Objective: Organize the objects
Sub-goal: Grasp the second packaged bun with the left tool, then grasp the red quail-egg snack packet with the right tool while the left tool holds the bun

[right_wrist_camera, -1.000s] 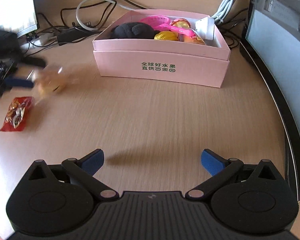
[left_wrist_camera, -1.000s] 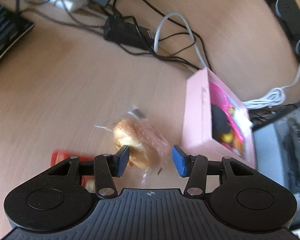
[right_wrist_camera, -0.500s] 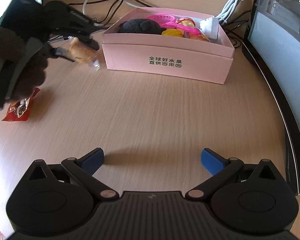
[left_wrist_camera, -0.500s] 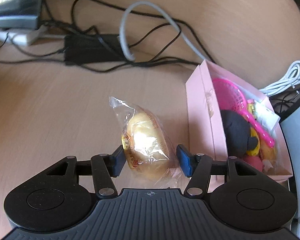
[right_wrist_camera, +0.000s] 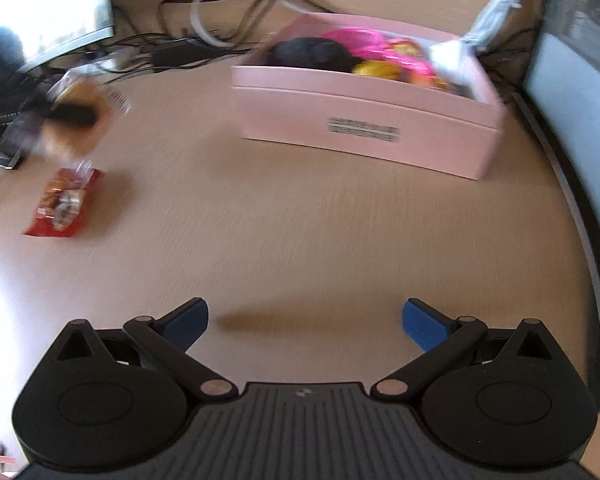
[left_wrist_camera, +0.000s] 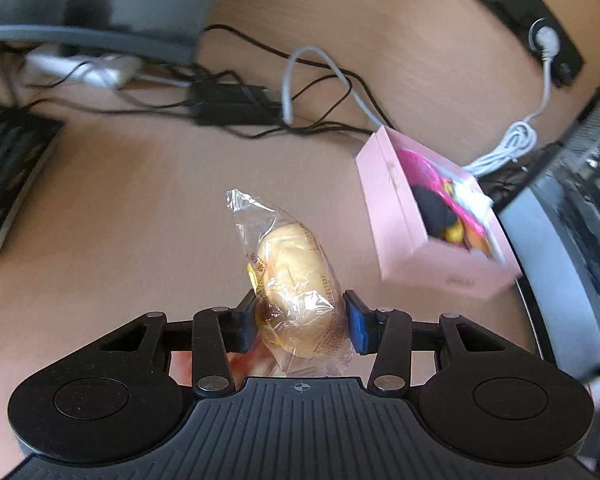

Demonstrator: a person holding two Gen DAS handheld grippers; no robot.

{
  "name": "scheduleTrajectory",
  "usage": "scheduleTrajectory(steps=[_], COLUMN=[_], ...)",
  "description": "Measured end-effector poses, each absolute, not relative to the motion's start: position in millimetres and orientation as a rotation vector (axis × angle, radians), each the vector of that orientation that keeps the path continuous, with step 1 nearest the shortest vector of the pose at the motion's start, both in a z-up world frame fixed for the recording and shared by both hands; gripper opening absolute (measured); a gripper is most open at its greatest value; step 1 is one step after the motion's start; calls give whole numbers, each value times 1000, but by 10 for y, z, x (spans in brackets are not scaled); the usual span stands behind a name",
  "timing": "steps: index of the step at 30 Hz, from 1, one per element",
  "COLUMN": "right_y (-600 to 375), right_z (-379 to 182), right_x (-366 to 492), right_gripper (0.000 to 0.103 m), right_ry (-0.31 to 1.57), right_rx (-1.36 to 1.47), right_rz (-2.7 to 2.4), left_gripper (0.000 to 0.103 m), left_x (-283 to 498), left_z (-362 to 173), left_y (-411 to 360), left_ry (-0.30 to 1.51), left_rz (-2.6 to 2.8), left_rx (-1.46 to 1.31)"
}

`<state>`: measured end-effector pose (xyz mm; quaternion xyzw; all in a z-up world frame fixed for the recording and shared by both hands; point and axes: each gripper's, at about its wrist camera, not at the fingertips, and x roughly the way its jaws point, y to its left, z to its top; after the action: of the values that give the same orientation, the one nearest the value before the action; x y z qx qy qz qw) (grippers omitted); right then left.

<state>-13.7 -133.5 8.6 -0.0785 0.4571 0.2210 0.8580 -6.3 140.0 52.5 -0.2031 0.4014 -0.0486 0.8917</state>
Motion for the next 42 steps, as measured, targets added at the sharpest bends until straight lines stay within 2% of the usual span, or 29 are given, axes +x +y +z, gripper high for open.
scheduleTrajectory(steps=[6,15,22,26,31,37,39,42], right_y=[-574,367,292,-25,45,361,420,502], right_z=[249,150,163,255,261,150,133,129], right_x=[-302,-464,-380,-279,-164,30,20,-37], right_gripper=[103,103,103,103,97,97,91,74], right_ry=[907,873,790,830,822,872,879,874], right_rx=[-250,-360,-433,-350,-363,-347,-348,-379], right_rz=[683,781,638,682,727,807,830,831], left_gripper=[48,48,48,48,48,48,48,48], left_x=[-654,-1203,-1347,-1322,-1278,-1267,-1284,-1296], left_z=[522,570,479,443,474,531,568,622], left_y=[1975,2407,2490,2455,2344,2119,2041,1956], left_ry=[818,819,830,849,904,955,961,965], left_rz=[-5,112,108,112,119,111,107,91], left_rx=[-552,-603,-661,-648,-565,-449,-414,-373])
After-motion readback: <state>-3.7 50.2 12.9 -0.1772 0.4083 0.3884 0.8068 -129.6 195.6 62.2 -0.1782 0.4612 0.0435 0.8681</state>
